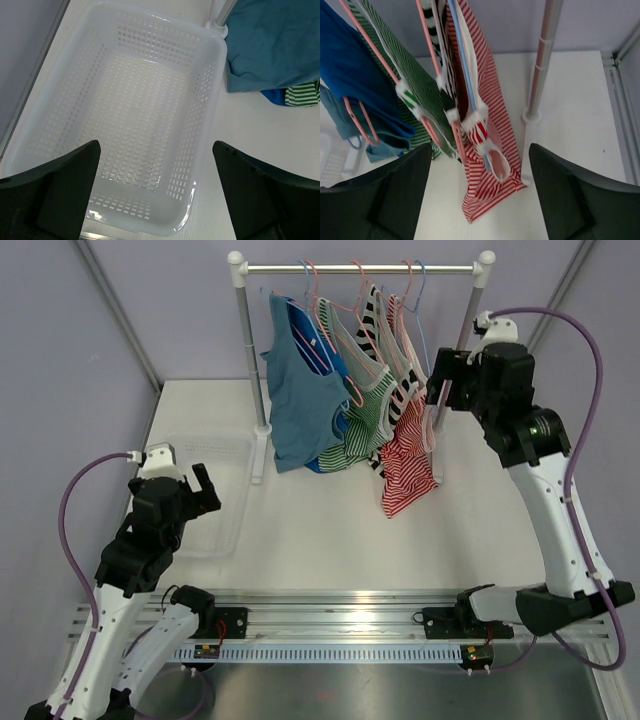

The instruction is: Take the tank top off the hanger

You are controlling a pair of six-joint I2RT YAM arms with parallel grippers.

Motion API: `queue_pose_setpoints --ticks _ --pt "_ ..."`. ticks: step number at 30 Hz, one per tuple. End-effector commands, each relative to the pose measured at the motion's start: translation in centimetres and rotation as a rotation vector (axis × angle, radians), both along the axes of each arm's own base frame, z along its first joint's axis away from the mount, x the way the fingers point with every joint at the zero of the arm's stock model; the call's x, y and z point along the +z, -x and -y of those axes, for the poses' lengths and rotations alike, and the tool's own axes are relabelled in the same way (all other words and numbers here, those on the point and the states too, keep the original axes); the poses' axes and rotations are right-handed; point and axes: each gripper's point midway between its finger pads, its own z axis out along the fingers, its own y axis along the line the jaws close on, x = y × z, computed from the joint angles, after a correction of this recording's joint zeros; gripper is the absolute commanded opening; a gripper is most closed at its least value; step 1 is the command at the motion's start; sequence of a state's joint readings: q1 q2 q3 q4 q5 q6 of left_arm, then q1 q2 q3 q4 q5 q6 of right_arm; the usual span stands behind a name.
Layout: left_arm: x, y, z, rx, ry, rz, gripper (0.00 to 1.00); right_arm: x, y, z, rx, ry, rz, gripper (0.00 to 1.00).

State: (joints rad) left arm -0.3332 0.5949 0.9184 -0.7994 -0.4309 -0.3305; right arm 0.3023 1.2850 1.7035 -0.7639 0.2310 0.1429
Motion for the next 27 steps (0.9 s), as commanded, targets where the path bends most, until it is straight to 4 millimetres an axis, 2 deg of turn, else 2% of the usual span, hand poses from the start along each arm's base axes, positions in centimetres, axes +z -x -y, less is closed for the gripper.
queue_pose_setpoints --ticks 1,2,3,4,5,6,8,9,10,11,12,14,20,24,25,27 --pt "1.4 -0.6 0.6 -0.026 0.031 0.078 0.99 3.1 -3.6 -1.5 0.108 0.010 0.064 0.84" --pt "1.4 -0.5 0.7 -0.030 0.032 0.081 0.99 4.6 -4.1 -1.4 0.112 0.006 0.094 0.81" --pt "1.4 -0.5 0.7 -0.032 0.034 0.084 0.99 3.4 -5.7 -1.6 0.120 0.008 0.057 0.78" --pt "1.5 -0.5 0.8 -0.036 0.035 0.086 0.99 3.4 -6.5 -1.2 0.120 0.000 0.053 0.75" --pt "1.5 -0.4 0.9 -0.041 0.039 0.090 0.99 4.4 -7.0 -1.1 0.127 -0.006 0.076 0.70" --pt "1.4 -0.5 0.9 -0.045 0.038 0.089 0.99 3.3 -8.2 -1.2 0.132 -0.002 0.045 0.68" --pt "1.4 -0.5 1.1 -0.052 0.042 0.090 0.99 3.9 -9.0 -1.6 0.179 -0.011 0.055 0.65" --pt "1.4 -0.6 1.1 -0.054 0.041 0.089 0.99 2.9 -9.9 -1.8 0.191 -0.011 0.026 0.63" --pt "1.4 -0.6 1.2 -0.058 0.041 0.087 0.99 2.7 -10.3 -2.1 0.213 -0.013 0.020 0.63" --pt "1.3 -0.6 1.2 -0.060 0.041 0.086 0.99 3.3 -10.6 -2.1 0.223 -0.016 0.034 0.63" --pt "1.3 -0.6 1.3 -0.063 0.040 0.084 0.99 2.3 -11.2 -2.4 0.232 -0.016 0.005 0.62" --pt "1.1 -0.7 1.5 -0.074 0.043 0.081 0.99 2.6 -11.5 -2.9 0.256 -0.025 0.012 0.62" --pt "1.0 -0.8 1.6 -0.080 0.041 0.072 0.99 1.8 -12.1 -3.6 0.288 -0.039 -0.002 0.59" --pt "0.9 -0.9 1.7 -0.080 0.040 0.069 0.99 0.2 -13.1 -4.0 0.312 -0.028 -0.022 0.44" --pt "0.9 -0.9 1.7 -0.080 0.040 0.069 0.99 -0.2 -13.2 -4.1 0.323 -0.023 -0.026 0.34" --pt "0.9 -0.9 1.7 -0.080 0.040 0.068 0.99 -0.7 -13.6 -4.2 0.325 -0.022 -0.032 0.30"
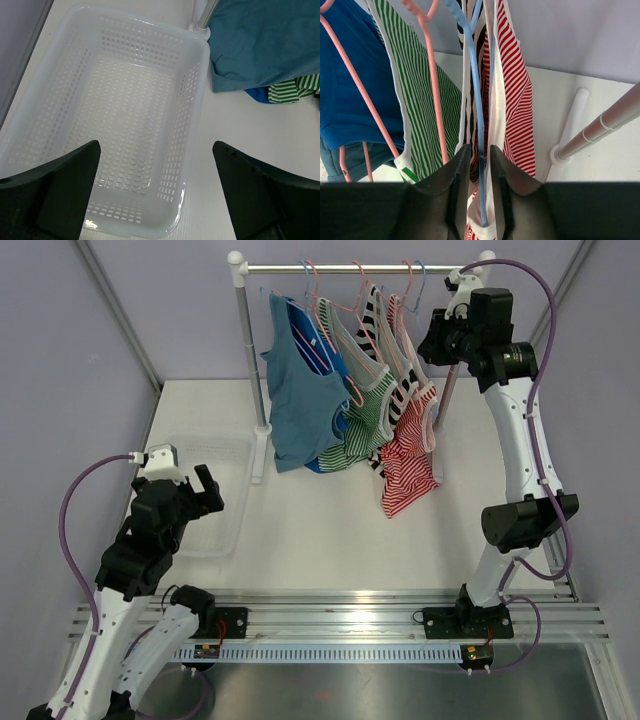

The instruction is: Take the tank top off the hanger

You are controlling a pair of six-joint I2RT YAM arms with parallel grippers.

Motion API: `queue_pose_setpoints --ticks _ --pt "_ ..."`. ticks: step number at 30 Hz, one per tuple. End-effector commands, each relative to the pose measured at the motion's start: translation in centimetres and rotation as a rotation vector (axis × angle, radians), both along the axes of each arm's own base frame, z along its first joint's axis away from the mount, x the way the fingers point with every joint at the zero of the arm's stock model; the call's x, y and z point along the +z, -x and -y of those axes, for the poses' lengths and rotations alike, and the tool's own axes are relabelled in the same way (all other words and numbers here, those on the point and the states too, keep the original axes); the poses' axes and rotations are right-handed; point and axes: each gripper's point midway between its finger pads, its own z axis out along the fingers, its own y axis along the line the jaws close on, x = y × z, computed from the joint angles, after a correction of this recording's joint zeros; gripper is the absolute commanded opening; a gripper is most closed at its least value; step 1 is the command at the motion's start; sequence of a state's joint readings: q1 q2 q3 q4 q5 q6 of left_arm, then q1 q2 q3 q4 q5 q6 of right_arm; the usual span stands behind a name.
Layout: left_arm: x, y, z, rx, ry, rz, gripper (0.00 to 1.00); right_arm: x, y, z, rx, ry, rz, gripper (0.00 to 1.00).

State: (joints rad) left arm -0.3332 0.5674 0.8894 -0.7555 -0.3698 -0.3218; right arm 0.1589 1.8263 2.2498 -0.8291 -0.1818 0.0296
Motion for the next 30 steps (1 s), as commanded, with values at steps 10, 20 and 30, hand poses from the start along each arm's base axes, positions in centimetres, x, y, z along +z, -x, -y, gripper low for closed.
queue_pose_setpoints --ticks 10,20,30 --pt "0.7 -0.9 0.9 -0.036 0.012 0.030 0.99 1.2 -0.8 -0.7 0.045 -0.009 0.105 0.12" --pt "0.7 -1.0 1.0 -0.040 0.012 0.028 0.99 4.5 -0.5 0.6 -0.044 -0.036 0.195 0.00" --pt "0.7 -1.0 1.0 -0.041 0.013 0.026 0.99 9.1 2.0 2.6 -0.131 -0.026 0.272 0.00"
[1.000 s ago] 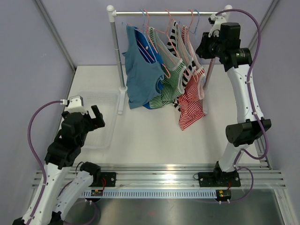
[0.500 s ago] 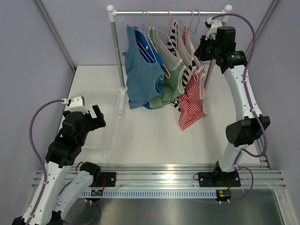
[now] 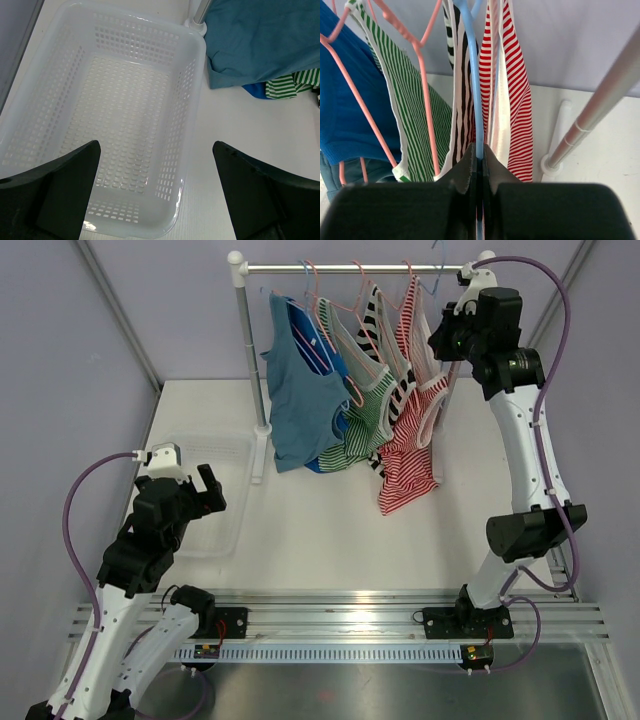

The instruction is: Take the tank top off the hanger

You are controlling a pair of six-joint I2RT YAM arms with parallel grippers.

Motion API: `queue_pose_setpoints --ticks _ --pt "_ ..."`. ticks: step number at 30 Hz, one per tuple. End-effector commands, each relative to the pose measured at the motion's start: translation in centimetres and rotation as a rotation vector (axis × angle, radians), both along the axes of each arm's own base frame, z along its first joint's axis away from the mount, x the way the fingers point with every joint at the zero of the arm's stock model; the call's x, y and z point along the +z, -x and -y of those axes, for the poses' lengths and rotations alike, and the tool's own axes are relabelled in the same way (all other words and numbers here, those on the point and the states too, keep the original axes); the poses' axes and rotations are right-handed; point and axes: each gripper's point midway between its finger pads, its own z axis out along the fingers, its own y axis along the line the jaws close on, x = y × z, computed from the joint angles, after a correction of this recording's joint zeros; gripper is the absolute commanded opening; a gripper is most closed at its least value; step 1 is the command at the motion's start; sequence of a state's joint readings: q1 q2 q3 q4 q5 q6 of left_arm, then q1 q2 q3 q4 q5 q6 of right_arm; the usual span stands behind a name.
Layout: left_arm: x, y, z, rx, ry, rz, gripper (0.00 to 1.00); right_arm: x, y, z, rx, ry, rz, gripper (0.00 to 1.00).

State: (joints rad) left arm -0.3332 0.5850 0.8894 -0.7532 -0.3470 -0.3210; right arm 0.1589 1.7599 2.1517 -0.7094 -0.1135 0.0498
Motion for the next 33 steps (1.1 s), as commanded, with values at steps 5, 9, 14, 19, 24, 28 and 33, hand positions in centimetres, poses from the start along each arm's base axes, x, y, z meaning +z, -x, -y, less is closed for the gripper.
queue_pose_setpoints --ticks 5,9,14,19,24,28,33 --pt "1.4 -0.9 0.8 -0.027 0.018 0.043 0.99 7.2 4.3 2.6 -0.105 0.004 0.144 0.00" --pt "1.9 -0.9 1.0 -0.033 0.030 0.047 0.99 6.2 6.3 3.9 -0.159 0.016 0.100 0.00" --pt "3.4 -0.8 1.7 -0.067 0.063 0.076 0.99 6.0 10.6 3.6 -0.127 -0.023 0.074 0.00" --pt "4.9 -0.9 3.1 -0.128 0.113 0.095 0.99 4.5 15.2 3.7 -0.116 -0.059 0.006 0.00" --pt "7.5 -1.0 6.3 -0.269 0.200 0.123 0.99 5.1 21.1 5.5 -0.165 -0.062 0.035 0.00" --pt "10.3 -0.9 9.3 -0.377 0.277 0.164 0.99 5.5 26.6 6.1 -0.151 -0.070 0.036 0.00" --pt "13.4 0.0 14.9 -0.553 0.335 0.199 0.99 6.1 32.0 5.0 -0.040 -0.098 0.056 0.00"
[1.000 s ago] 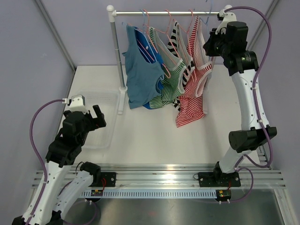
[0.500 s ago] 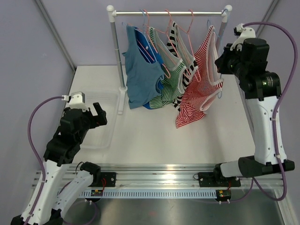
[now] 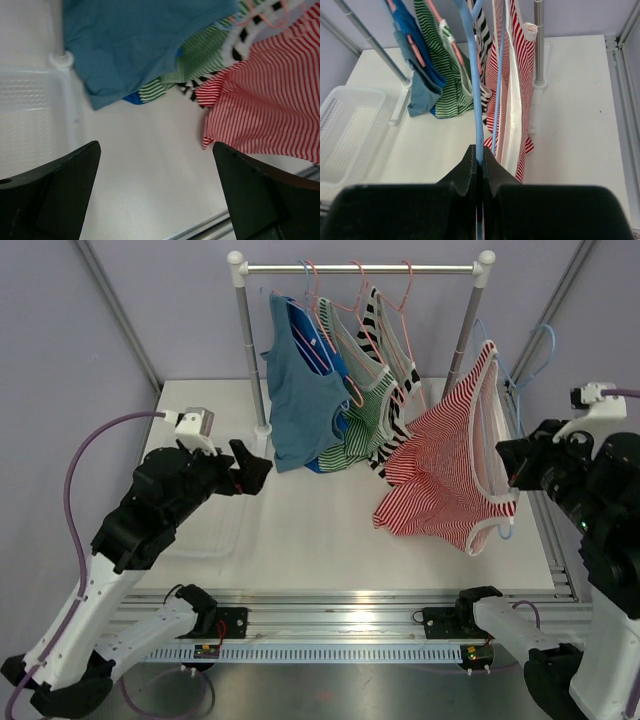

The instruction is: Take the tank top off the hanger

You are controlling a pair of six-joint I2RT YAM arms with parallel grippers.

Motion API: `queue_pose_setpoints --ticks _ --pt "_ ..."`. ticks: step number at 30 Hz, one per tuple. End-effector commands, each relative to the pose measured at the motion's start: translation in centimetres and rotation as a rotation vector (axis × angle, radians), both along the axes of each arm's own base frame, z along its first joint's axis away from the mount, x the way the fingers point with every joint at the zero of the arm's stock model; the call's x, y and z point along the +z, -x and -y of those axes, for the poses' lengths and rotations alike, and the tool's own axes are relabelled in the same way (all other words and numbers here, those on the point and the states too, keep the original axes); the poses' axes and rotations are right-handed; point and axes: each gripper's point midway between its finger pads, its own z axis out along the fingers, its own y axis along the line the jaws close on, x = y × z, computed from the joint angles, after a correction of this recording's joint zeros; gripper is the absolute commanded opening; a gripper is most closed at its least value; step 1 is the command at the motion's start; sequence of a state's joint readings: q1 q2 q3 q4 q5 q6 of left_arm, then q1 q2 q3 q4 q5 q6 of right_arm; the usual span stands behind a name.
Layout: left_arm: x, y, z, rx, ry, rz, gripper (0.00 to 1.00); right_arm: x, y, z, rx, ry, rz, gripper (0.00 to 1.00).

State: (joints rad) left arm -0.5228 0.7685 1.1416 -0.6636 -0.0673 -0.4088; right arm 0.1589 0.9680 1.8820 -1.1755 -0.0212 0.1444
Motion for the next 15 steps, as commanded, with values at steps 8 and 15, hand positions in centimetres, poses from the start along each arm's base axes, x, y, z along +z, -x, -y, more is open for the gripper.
queue_pose_setpoints --ticks 8,15 --pt "12.8 2.2 15.8 -0.393 0.153 0.312 0.99 0.0 8.8 -4.1 0.324 -0.086 0.041 0.00" --pt "15.1 2.9 23.5 -0.591 0.238 0.501 0.99 -1.9 9.3 -5.6 0.407 -0.125 -0.027 0.00"
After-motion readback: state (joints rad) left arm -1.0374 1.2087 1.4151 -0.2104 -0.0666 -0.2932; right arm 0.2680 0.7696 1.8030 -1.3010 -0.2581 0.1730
